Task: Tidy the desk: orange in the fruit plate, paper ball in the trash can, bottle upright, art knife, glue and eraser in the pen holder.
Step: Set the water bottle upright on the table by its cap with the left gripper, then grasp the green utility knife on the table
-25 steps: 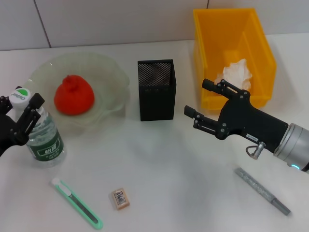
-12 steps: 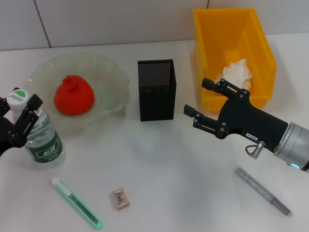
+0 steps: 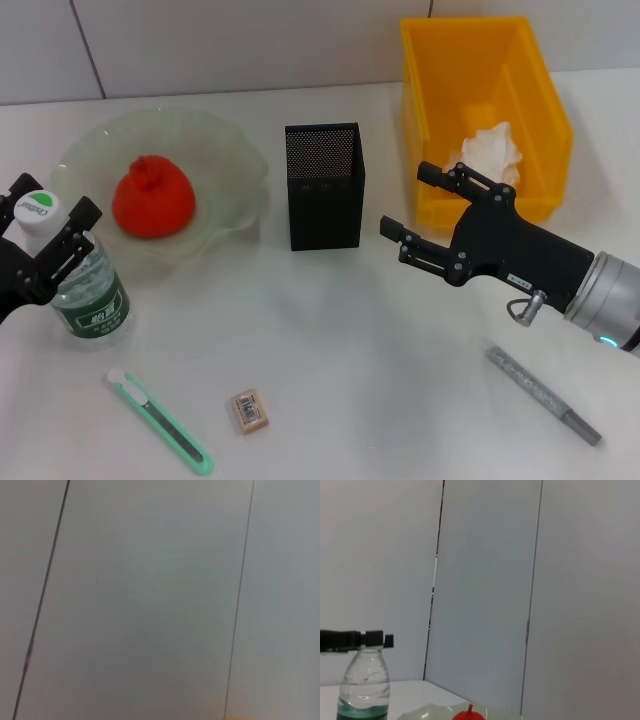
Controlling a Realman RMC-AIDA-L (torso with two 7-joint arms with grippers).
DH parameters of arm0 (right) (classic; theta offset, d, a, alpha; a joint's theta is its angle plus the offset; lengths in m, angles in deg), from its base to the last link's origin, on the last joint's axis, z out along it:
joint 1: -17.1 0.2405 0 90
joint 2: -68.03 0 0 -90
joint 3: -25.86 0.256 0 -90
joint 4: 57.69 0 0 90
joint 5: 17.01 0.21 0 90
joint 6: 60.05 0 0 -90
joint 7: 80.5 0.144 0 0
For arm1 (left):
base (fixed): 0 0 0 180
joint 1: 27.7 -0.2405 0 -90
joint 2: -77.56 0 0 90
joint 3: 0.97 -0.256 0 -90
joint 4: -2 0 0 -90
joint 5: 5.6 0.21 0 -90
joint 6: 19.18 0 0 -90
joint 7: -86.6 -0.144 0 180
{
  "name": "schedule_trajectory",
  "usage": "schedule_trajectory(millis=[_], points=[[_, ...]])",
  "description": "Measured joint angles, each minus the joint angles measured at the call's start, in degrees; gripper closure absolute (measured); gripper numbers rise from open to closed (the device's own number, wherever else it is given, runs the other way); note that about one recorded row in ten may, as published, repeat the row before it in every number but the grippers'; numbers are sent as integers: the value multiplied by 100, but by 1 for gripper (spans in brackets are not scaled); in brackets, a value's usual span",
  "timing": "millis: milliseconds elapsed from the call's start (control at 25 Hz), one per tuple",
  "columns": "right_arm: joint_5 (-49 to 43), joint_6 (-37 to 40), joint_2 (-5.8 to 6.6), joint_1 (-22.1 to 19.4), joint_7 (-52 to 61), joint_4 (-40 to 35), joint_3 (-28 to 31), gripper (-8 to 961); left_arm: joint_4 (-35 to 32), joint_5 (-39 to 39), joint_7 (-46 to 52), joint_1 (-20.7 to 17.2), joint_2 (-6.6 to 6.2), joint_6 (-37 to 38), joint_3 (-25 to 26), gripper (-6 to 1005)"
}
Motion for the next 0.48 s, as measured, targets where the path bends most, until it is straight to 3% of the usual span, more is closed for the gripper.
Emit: schedule_trajectory(millis=[160, 480], points=[[0, -49, -2, 18, 0, 0, -13, 187, -3, 6, -12, -2, -4, 246, 15, 203], [0, -52, -6, 28, 0, 0, -19, 187, -54, 0, -14, -10, -15, 582, 56, 203]])
